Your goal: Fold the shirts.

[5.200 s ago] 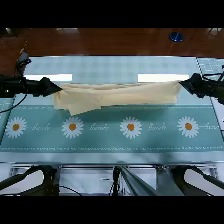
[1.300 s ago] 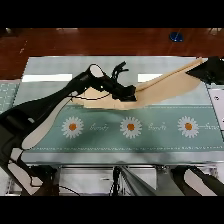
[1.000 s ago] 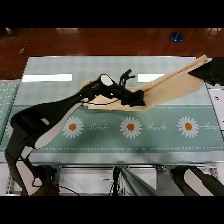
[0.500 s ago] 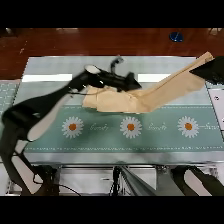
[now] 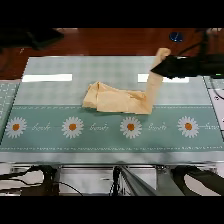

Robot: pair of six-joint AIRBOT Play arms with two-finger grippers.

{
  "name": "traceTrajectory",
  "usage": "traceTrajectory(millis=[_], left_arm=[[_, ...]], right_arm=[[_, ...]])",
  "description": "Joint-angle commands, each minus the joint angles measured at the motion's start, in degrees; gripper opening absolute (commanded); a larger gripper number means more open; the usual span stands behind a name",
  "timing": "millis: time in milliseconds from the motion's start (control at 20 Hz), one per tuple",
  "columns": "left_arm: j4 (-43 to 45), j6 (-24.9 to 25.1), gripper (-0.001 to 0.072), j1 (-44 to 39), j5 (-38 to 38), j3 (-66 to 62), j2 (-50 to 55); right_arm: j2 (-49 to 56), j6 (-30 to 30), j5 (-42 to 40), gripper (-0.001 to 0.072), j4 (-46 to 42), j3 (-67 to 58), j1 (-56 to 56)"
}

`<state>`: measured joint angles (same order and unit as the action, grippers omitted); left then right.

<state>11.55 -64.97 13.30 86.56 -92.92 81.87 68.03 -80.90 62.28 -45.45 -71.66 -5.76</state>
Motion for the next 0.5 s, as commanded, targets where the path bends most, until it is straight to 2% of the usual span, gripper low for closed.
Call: traceTrajectory(millis=[0,250,350,400,450], left_arm=[[0.07,0.22,0.0022,9.79,5.03,0.07,-8.00],[0.33,0.22,0.0022,8.07,5.75,0.09,-10.91],[3.26,0.22,0.0022,5.70,5.92,0.11,-10.88],[5.20,0.22,0.0023,4.48,6.10,0.11,-10.88],[7.39,0.22,0.0022,3.17,6.10,0.20,-10.88]], right_arm=[[8.26,-0.57,-12.61,0.0026,0.26,0.00,-12.04],[18.88,-1.11,-26.05,0.0026,12.11,0.00,-23.67],[21.73,-0.85,-31.21,0.0041,15.50,0.00,-27.61],[22.71,-0.66,-32.63,0.0157,16.72,0.00,-29.05],[23.34,-0.15,-33.38,0.0344,17.84,0.00,-30.32]])
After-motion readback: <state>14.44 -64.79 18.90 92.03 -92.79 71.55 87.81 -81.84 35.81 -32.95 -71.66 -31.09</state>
